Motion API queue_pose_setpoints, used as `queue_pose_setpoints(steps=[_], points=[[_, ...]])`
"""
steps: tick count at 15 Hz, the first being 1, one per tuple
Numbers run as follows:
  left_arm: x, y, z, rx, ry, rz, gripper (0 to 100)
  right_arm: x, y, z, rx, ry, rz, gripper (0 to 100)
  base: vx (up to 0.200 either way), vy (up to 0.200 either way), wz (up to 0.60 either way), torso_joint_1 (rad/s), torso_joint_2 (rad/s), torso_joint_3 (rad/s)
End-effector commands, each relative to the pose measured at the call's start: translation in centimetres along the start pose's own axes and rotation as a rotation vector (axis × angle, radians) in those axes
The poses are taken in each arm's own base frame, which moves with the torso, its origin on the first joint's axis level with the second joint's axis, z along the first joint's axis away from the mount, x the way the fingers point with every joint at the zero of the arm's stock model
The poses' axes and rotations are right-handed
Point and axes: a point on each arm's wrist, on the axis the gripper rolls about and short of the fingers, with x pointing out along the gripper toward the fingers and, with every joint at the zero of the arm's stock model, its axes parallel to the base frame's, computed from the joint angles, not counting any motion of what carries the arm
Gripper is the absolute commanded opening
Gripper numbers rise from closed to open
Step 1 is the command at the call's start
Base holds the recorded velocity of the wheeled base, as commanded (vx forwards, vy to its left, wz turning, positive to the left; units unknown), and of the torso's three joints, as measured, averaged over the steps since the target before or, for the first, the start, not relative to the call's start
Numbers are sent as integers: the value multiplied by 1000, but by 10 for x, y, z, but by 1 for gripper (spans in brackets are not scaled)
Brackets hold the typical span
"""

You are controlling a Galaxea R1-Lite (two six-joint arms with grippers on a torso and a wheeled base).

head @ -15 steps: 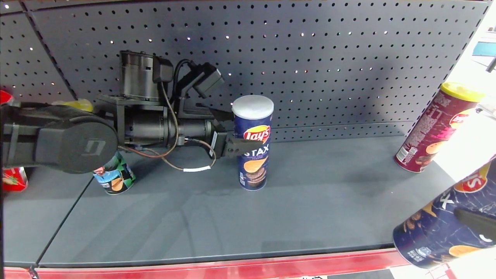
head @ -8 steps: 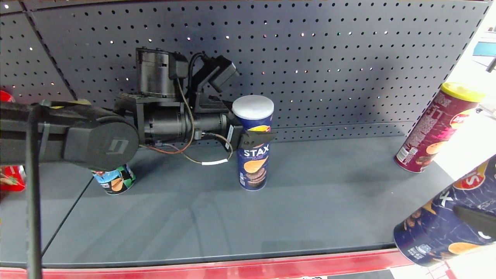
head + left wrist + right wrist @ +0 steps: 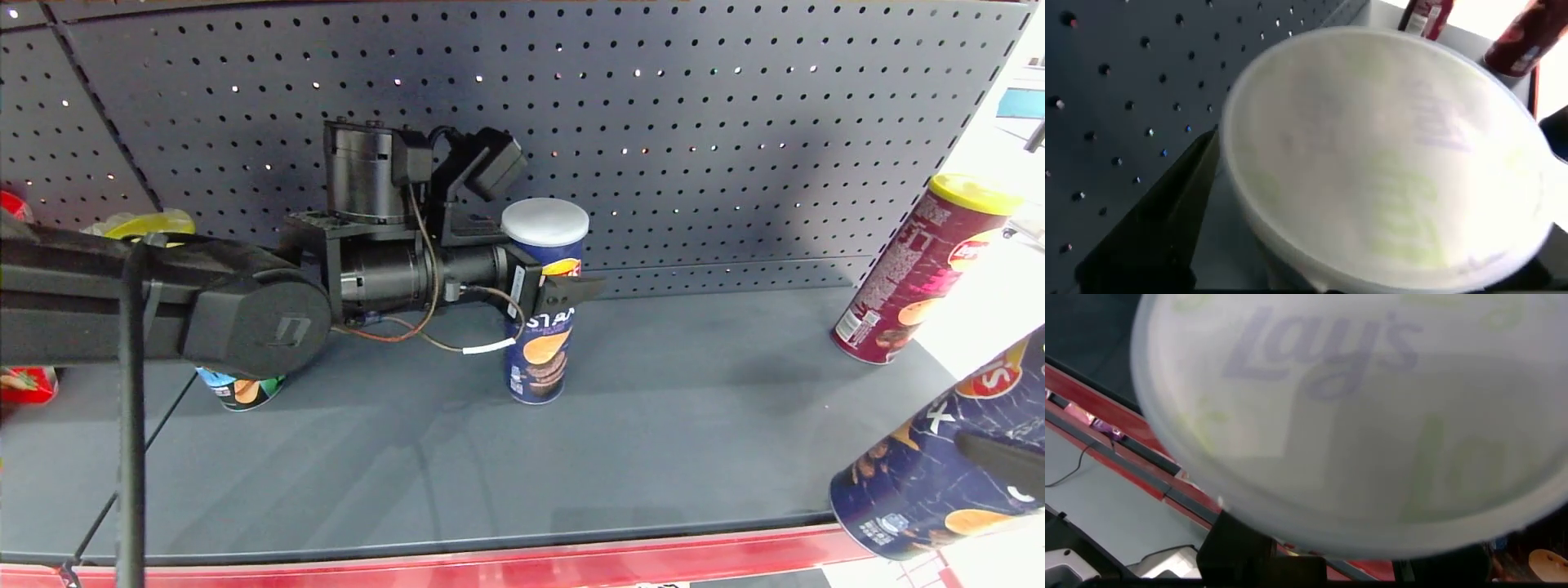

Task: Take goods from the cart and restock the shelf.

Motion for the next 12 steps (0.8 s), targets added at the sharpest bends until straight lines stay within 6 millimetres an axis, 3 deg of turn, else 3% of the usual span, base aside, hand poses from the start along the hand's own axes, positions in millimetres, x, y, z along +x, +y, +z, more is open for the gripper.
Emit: queue_pose_setpoints(steps=[1, 7, 12], points=[[0, -1, -1, -1, 0, -8, 0, 0, 0, -1, 0, 3, 0, 0, 0, 0, 0, 0, 0, 0], [-16, -10, -8, -15, 23, -59, 0, 0, 0, -1, 0, 3, 0, 0, 0, 0, 0, 0, 0, 0], [-66, -34, -8, -18, -1, -278, 0, 1, 0, -1, 1, 7, 2, 0, 0, 0, 0, 0, 0, 0]])
